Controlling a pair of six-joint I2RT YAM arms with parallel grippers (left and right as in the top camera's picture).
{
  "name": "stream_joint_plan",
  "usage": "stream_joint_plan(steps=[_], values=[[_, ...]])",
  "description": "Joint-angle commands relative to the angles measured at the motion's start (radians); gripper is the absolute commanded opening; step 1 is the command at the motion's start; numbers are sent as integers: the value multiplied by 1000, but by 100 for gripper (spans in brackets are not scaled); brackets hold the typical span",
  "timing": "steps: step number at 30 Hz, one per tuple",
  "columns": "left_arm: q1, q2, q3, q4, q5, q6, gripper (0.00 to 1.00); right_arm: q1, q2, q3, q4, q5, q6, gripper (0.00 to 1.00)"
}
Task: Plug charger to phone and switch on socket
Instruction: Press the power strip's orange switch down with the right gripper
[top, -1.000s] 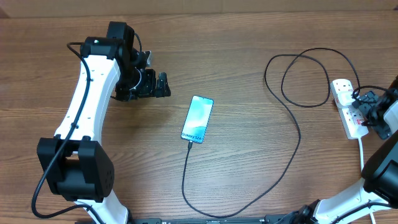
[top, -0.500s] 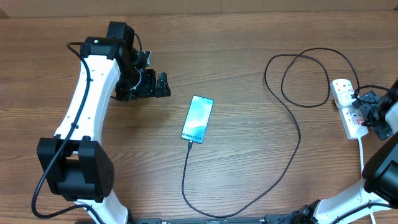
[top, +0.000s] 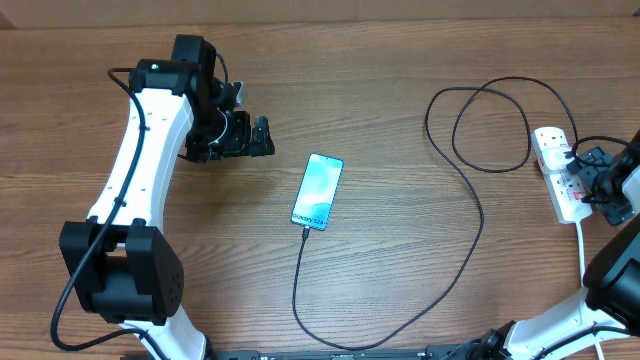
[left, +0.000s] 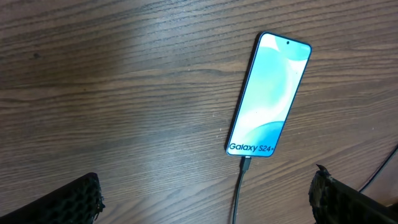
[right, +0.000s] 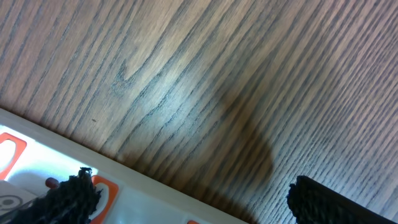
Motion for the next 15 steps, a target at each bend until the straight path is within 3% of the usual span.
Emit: stream_joint_plan(steps=[1,15], values=[[1,-11,1,0,-1,-6,100,18,33,-20,-44,-66,-29,100],[1,-11,1,0,-1,-6,100,18,33,-21,-84,-66,-30,100]])
